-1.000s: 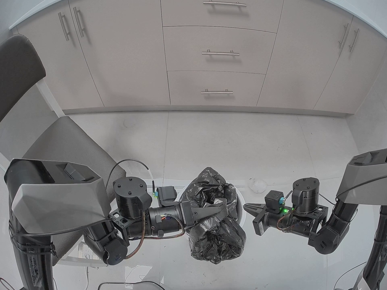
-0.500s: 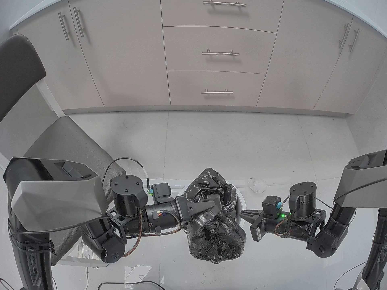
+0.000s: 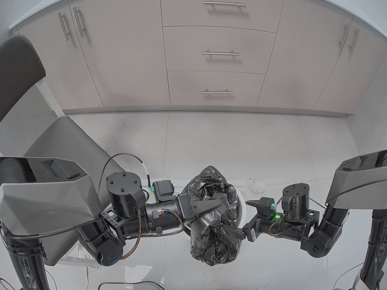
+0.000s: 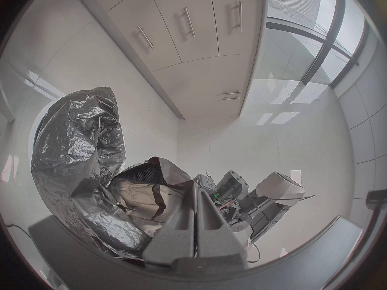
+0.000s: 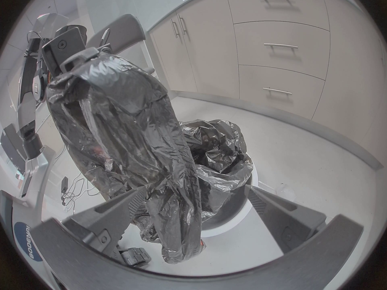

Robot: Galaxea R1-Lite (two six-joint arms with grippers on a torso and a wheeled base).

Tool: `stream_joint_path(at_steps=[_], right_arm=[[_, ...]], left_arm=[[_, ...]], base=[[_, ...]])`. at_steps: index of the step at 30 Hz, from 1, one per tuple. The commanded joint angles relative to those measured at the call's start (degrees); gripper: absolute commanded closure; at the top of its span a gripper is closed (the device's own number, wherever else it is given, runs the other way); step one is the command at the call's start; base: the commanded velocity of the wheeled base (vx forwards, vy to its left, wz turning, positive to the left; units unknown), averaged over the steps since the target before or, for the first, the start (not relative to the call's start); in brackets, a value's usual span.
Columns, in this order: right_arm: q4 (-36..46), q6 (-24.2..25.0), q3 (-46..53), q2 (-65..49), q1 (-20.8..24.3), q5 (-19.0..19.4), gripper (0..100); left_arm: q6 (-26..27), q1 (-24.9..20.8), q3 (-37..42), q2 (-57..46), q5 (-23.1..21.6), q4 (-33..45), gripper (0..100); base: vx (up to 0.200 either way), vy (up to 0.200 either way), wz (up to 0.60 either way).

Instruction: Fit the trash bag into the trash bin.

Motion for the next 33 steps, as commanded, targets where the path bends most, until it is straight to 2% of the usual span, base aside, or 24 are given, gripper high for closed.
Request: stream_joint_path(at_steps=[1,9,20,25,30,33], right_arm=[[-0.1,0.0,-2.0,2.9,-0.2,0.0,0],[0.1,0.0,-7.0,8.2,0.5,-0.1,0],[0.3,-0.1,-9.0,10.5,1.7,-0.2,0],[0.5,-0.2,-11.7,12.0,2.4,-1.3,0],[6.6,-0.3,-15.0,11.9,2.5,-1.3,0],[7.7,-0.3,-16.8,11.9,2.5,-1.4,0]], left_arm=[[-0.1,-0.1,0.1,-0.5,0.0,-0.1,100],[-0.1,-0.3,0.2,-0.5,0.0,-0.1,100],[-0.1,-0.6,0.2,-0.5,0.0,-0.1,100],[-0.1,-0.7,0.2,-0.5,0.0,-0.1,100],[-0.1,-0.8,0.2,-0.5,0.1,-0.1,100],[-0.1,-1.1,0.2,-0.5,0.2,-0.1,100]], base=[[0.0,0.0,0.0],[0.0,0.0,0.0],[0.0,0.0,0.0],[0.0,0.0,0.0],[0.0,0.0,0.0],[0.0,0.0,0.0]])
